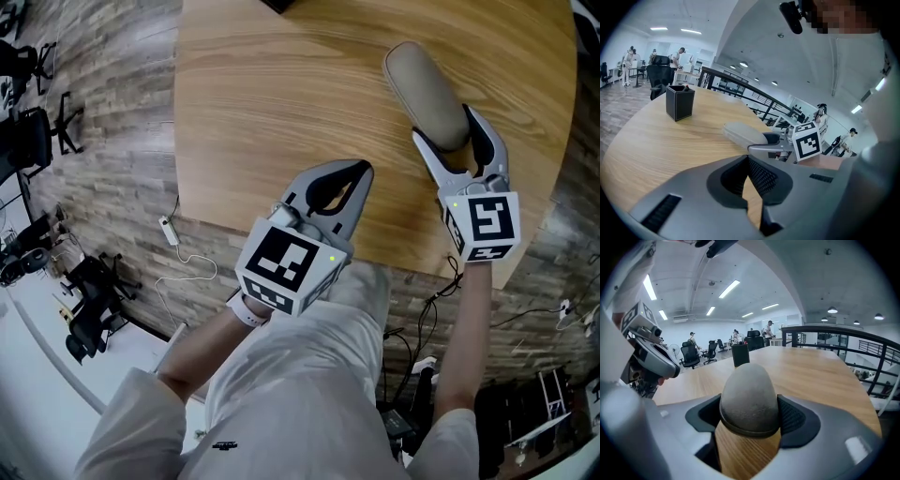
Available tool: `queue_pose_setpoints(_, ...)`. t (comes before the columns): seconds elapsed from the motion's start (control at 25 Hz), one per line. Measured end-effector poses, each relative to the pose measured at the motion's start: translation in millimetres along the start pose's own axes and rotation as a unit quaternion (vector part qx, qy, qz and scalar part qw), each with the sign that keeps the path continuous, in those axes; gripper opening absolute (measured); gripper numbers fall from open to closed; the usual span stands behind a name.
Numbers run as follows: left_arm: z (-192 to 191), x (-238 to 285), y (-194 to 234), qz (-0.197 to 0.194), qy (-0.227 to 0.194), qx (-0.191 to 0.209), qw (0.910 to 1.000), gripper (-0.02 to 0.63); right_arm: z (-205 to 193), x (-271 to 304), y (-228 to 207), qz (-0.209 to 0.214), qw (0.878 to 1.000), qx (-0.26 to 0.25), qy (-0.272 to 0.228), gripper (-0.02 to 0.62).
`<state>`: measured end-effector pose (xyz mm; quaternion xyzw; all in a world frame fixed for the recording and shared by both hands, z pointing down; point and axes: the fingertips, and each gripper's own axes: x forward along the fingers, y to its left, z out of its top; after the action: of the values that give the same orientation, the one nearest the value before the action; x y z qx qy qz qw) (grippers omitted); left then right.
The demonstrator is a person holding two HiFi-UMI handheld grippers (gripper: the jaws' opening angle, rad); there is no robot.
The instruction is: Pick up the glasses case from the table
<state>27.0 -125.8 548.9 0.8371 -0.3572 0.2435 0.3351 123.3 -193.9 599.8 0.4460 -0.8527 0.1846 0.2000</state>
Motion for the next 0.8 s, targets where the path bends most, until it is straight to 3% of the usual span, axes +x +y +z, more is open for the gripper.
queue_pose_setpoints(0.52,7.1,-43.7,-12.9,-0.018,-0.014,0.025,0.9994,0.006,19.1,-44.6,28.6,-0.036,0.999,0.027,-0.024,0.368)
queue_pose_setpoints(0.8,17.4,-81.2,-36.4,-0.026,-0.026,0.04,0.9986,0.006,48.7,-94.5,47.8,-0.049,0.997,0.042,-0.053,0.367)
